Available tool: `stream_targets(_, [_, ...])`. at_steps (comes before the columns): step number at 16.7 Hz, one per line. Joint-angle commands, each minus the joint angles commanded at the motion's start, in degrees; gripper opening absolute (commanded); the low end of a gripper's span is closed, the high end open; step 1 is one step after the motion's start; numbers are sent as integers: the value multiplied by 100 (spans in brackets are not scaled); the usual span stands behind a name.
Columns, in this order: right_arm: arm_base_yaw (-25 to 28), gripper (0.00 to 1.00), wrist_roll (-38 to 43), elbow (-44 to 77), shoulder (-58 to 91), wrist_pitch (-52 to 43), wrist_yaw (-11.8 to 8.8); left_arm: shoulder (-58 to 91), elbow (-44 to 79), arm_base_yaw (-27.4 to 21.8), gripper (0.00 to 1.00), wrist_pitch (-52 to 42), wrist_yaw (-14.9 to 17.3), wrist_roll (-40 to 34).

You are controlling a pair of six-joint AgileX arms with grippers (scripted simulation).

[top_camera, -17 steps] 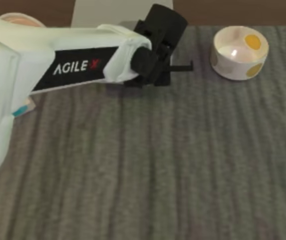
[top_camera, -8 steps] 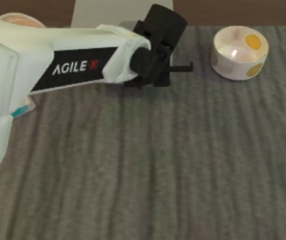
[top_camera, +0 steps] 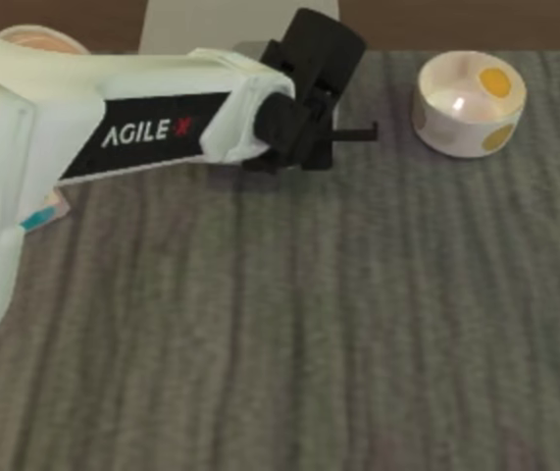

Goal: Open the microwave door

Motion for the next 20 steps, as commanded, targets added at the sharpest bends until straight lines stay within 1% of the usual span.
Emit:
stream_targets(8, [0,100,0,0,0,0,0,0,0,0,0,0,0,0])
stream_targets(16, [0,100,0,0,0,0,0,-195,-323,25,0,214,162,236])
stream_targets(20, [0,100,0,0,0,0,0,-199,-333,26,0,218,165,244])
